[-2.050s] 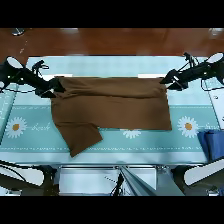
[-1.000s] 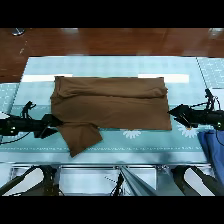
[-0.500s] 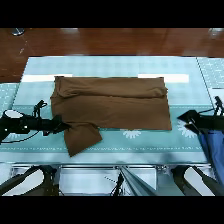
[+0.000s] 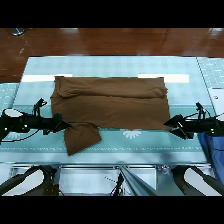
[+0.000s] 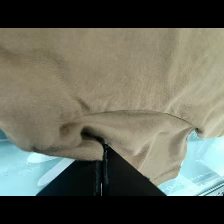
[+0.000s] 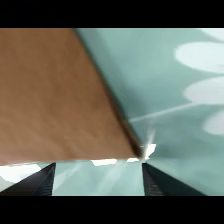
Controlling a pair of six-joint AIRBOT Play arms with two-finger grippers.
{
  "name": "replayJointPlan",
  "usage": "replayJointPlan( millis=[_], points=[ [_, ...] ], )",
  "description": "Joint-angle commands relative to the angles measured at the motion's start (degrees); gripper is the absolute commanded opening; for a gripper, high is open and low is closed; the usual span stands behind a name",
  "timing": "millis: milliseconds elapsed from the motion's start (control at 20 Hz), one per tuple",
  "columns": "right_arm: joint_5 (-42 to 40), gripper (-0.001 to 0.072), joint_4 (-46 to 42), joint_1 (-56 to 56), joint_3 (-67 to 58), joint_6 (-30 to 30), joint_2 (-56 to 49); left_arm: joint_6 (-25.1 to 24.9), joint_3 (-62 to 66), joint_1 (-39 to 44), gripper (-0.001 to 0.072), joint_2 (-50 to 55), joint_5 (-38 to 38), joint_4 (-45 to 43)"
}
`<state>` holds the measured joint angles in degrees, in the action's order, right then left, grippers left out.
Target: Fold the shirts.
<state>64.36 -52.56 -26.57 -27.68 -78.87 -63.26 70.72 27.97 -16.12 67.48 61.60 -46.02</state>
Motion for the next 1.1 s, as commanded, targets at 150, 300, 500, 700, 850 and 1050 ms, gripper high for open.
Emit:
replayJointPlan(
  millis=[150, 300, 500, 700, 850, 1050],
  points=[
    [-4.57, 0.033, 11.74, 0.72, -1.84, 6.71, -5.81, -0.07, 0.07, 0.2, 0.0019, 0.04, -0.15, -0.02],
    [-2.12, 0.0031, 11.98, 0.72, -3.43, 11.19, -7.23, -0.07, 0.13, 0.07, 0.0019, 0.04, -0.11, 0.0],
    [2.62, 0.0028, 9.88, 0.72, -11.17, 12.07, -7.21, -0.68, 7.1, -1.84, 0.0019, 0.04, 4.0, 0.39],
    [4.33, 0.0028, 11.15, 1.2, -21.88, 9.29, -8.76, 1.86, 19.17, -4.66, 0.0018, 0.74, 6.97, 0.66],
    [0.59, 0.0028, 10.67, 5.97, -29.27, 9.27, -12.46, 2.43, 27.8, -3.56, 0.0018, 6.95, 5.92, 3.93],
    [-6.6, 0.0028, 9.2, 8.59, -40.35, 3.82, -21.97, 6.43, 42.47, -0.26, 0.0018, 20.15, 6.19, 6.16]
  ],
)
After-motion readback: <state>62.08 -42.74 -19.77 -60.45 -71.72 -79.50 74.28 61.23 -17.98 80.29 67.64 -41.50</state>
